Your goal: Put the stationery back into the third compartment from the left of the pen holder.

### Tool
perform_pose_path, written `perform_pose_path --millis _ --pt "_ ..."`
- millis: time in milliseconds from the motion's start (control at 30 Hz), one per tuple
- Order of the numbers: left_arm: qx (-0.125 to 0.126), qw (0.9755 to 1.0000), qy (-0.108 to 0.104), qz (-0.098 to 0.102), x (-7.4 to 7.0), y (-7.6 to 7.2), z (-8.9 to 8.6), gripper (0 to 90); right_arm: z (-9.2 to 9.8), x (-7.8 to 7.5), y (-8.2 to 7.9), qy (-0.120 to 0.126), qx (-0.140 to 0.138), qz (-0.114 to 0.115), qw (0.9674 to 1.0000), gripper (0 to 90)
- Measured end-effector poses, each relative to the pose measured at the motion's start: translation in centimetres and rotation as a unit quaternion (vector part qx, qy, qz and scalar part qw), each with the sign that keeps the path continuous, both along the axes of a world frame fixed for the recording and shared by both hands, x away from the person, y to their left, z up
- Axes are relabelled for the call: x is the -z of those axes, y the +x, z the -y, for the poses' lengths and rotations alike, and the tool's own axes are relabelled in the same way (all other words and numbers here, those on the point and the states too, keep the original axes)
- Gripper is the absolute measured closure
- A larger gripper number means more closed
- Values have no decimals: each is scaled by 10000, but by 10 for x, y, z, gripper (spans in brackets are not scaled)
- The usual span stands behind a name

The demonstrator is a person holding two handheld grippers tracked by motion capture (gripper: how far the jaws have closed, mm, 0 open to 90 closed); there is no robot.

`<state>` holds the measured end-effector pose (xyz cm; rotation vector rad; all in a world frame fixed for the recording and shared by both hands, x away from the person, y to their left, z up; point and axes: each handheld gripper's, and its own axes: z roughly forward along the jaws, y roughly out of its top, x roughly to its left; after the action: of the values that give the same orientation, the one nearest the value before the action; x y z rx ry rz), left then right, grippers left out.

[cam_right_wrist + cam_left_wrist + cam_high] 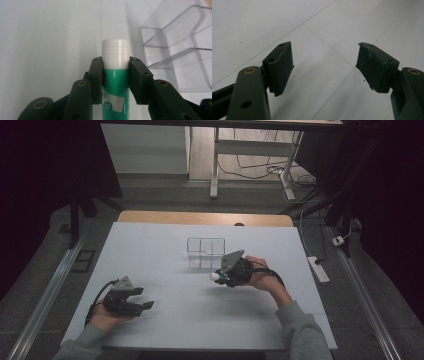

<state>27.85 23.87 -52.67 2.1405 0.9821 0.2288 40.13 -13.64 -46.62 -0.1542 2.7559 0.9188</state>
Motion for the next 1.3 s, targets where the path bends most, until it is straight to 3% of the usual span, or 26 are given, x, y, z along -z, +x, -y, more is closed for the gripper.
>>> perform_pose_path --millis 267,500,833,1000,1300 --pt "-125 9998 -58 112 -2 0 -4 289 12 -10 -1 492 459 -75 9977 650" --pt "-144 9998 -63 76 -1 1 -5 287 19 -14 -2 840 799 -99 9932 649" --pt "-139 9999 -62 76 0 1 -5 287 24 -23 1 1346 1144 -207 9841 649" --pt "-130 9999 -53 73 0 1 -4 287 25 -27 1 1482 1284 -188 9804 648" --pt "-134 9999 -48 69 0 1 -4 286 25 -34 1 1807 1591 -256 9703 648"
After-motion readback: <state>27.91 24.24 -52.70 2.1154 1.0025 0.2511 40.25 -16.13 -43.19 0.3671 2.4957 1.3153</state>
